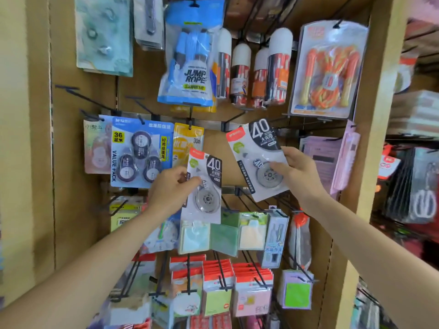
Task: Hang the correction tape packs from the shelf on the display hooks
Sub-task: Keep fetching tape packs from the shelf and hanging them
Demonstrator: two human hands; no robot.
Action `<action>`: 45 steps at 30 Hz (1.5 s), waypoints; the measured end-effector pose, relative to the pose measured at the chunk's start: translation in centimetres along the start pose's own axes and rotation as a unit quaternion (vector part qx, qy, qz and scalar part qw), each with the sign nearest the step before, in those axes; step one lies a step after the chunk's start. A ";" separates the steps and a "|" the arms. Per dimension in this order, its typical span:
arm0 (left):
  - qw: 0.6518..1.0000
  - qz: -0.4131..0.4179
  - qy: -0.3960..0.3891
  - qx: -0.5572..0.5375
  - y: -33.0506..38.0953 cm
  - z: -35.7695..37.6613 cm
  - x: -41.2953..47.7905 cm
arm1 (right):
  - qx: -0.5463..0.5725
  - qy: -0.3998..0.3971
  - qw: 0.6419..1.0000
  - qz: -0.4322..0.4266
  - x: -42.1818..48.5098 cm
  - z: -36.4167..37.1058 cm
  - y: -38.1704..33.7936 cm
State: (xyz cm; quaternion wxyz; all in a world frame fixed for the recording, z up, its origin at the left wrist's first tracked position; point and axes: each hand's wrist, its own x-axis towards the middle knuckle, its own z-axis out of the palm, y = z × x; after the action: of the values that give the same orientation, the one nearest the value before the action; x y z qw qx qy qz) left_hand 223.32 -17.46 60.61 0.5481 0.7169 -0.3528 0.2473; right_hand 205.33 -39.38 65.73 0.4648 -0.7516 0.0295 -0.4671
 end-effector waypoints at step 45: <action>0.975 -0.107 -0.089 -0.174 -1.1 -2.2 -0.6 | -0.072 0.027 0.994 0.080 5.2 9.0 3.9</action>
State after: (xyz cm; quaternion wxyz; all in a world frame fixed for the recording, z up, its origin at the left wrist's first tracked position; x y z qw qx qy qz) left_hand 223.88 -14.99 60.07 0.6544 0.6632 -0.3586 0.0571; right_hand 216.40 -38.04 65.23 0.4446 -0.7651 0.1355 -0.4456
